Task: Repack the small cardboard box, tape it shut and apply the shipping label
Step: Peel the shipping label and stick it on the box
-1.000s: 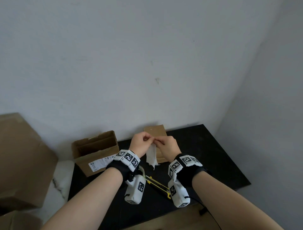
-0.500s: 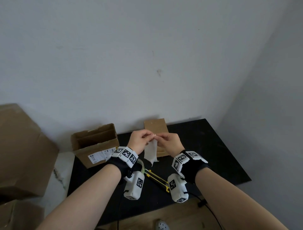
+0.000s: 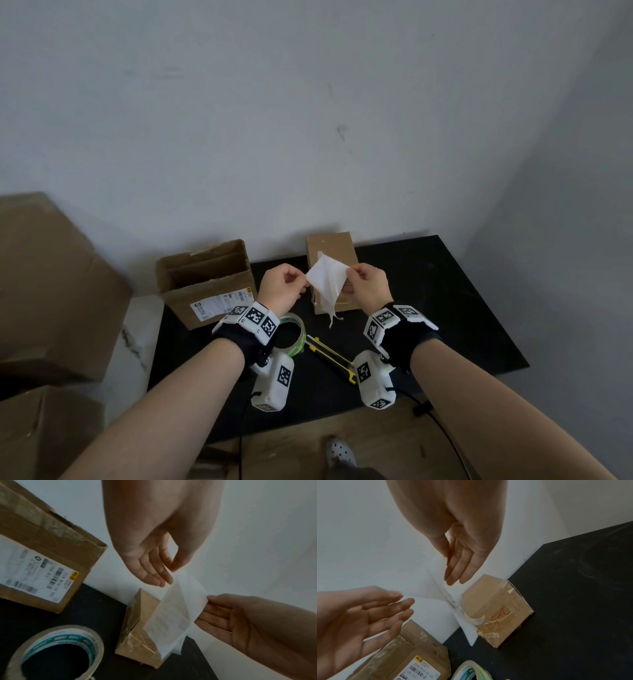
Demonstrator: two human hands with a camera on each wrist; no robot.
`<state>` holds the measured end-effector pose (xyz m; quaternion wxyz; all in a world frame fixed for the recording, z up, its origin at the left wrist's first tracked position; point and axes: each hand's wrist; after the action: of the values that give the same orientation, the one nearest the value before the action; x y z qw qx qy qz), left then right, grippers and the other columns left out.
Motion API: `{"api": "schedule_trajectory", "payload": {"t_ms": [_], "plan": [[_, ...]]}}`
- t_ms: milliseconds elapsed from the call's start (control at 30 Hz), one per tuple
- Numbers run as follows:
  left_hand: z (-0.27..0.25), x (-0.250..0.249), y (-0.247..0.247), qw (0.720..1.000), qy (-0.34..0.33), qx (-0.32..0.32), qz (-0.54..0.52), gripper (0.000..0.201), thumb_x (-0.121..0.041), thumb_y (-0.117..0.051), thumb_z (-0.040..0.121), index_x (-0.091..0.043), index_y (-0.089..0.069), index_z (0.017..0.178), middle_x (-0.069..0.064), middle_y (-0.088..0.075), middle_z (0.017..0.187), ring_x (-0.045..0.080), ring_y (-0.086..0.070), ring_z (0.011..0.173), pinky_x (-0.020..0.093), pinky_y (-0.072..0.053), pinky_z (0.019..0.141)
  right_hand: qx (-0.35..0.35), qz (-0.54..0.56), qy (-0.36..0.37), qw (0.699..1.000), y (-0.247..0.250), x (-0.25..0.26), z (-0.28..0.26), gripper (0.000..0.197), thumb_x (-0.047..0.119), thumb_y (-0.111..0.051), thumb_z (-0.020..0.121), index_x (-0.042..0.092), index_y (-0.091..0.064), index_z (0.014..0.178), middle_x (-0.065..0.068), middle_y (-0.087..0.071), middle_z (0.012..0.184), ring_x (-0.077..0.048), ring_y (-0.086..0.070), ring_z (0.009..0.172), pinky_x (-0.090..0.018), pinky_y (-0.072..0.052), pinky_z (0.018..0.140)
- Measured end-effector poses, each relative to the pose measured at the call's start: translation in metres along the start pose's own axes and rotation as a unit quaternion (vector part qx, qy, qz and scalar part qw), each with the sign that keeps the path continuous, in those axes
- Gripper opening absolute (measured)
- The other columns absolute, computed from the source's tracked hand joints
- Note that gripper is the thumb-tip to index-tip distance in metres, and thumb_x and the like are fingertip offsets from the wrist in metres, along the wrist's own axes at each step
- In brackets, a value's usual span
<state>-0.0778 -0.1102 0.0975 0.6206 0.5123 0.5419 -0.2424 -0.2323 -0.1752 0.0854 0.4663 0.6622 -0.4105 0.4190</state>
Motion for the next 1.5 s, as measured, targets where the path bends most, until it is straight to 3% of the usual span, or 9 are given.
{"api": "schedule_trajectory", "payload": {"t_ms": [200,500,633,733,933,1200,1333,1400,1500], "plan": [[-0.007,0.018,0.004,0.992,0.108,0.003,-0.065,0.008,-0.009,-0.043,0.097,-0.006,-0.050,0.102,0.011,-0.067,0.090,0.017,-0.063,0.074,0.033,-0.054,0.074,-0.024,0.076,-0.059,0.995,0.006,-0.012,-0.004,0.013,0.010,-0.048,0.095,0.007,-0.059,0.099,-0.013,-0.066,0.100,-0.024,-0.068,0.088,-0.039,-0.058,0.078],[-0.010,0.046,0.006,0.978,0.203,-0.020,-0.046,0.014,-0.012,-0.039,0.099,-0.007,-0.047,0.109,0.009,-0.067,0.088,0.021,-0.065,0.081,0.032,-0.054,0.074,-0.079,0.111,-0.113,0.984,0.015,-0.030,-0.006,0.015,0.011,-0.046,0.097,0.006,-0.057,0.106,-0.011,-0.064,0.094,-0.019,-0.067,0.080,-0.024,-0.054,0.058],[-0.010,0.055,0.005,0.974,0.224,-0.032,-0.024,0.014,-0.010,-0.036,0.099,-0.003,-0.046,0.107,0.015,-0.066,0.091,0.019,-0.059,0.067,0.029,-0.049,0.063,-0.121,0.094,-0.116,0.981,0.023,-0.037,-0.001,0.018,0.013,-0.044,0.097,0.004,-0.056,0.108,-0.014,-0.064,0.095,-0.023,-0.067,0.081,-0.030,-0.056,0.063],[-0.012,0.061,0.001,0.971,0.239,-0.027,-0.015,0.013,-0.009,-0.036,0.099,-0.004,-0.045,0.107,0.009,-0.062,0.078,0.017,-0.057,0.064,0.027,-0.047,0.060,-0.141,0.077,-0.103,0.982,0.033,-0.038,0.000,0.017,0.014,-0.045,0.097,0.006,-0.057,0.106,-0.010,-0.064,0.088,-0.021,-0.067,0.080,-0.034,-0.058,0.069],[-0.012,0.054,-0.014,0.975,0.216,0.047,-0.003,0.017,-0.012,-0.042,0.097,-0.005,-0.052,0.109,0.013,-0.068,0.097,0.021,-0.065,0.081,0.030,-0.053,0.072,-0.129,-0.012,-0.041,0.991,0.047,-0.035,-0.002,0.015,0.017,-0.050,0.095,0.010,-0.062,0.101,0.000,-0.060,0.078,-0.013,-0.061,0.075,-0.026,-0.053,0.064],[-0.011,0.031,-0.026,0.986,0.155,0.029,0.055,0.014,-0.010,-0.054,0.092,-0.012,-0.051,0.105,0.010,-0.065,0.094,0.019,-0.064,0.075,0.026,-0.051,0.063,-0.053,-0.043,0.035,0.997,0.049,-0.015,-0.020,0.012,0.014,-0.051,0.095,0.016,-0.063,0.091,-0.001,-0.065,0.071,-0.009,-0.057,0.059,-0.019,-0.049,0.057],[-0.006,0.008,-0.020,0.993,0.099,0.069,0.017,0.016,-0.017,-0.052,0.095,-0.004,-0.061,0.096,0.016,-0.068,0.089,0.023,-0.065,0.070,0.040,-0.056,0.073,-0.002,-0.051,0.070,0.996,0.049,0.002,-0.026,0.011,0.014,-0.056,0.092,0.016,-0.066,0.091,-0.002,-0.070,0.081,-0.014,-0.066,0.072,-0.024,-0.056,0.068],[-0.001,-0.006,-0.017,0.993,0.088,0.082,-0.018,0.030,-0.026,-0.048,0.097,-0.001,-0.064,0.087,0.019,-0.068,0.086,0.025,-0.064,0.067,0.038,-0.056,0.067,0.023,-0.053,0.089,0.994,0.048,0.012,-0.027,0.012,0.011,-0.060,0.089,0.011,-0.069,0.096,-0.002,-0.071,0.083,-0.015,-0.068,0.076,-0.027,-0.057,0.074],[0.005,-0.025,-0.011,0.989,0.102,0.066,-0.083,0.039,-0.034,-0.046,0.097,-0.003,-0.064,0.080,0.013,-0.065,0.073,0.020,-0.059,0.056,0.023,-0.049,0.048,0.059,-0.026,0.116,0.991,0.048,0.030,-0.029,0.011,0.006,-0.061,0.088,0.004,-0.068,0.096,-0.007,-0.070,0.081,-0.015,-0.067,0.072,-0.022,-0.057,0.069]]}}
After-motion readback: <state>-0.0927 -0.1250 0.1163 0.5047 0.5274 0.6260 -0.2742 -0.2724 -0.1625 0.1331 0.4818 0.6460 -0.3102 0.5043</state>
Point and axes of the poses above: each hand's wrist, its own z-axis towards the middle knuckle, its own y-axis out of the back of the hand, x = y × z
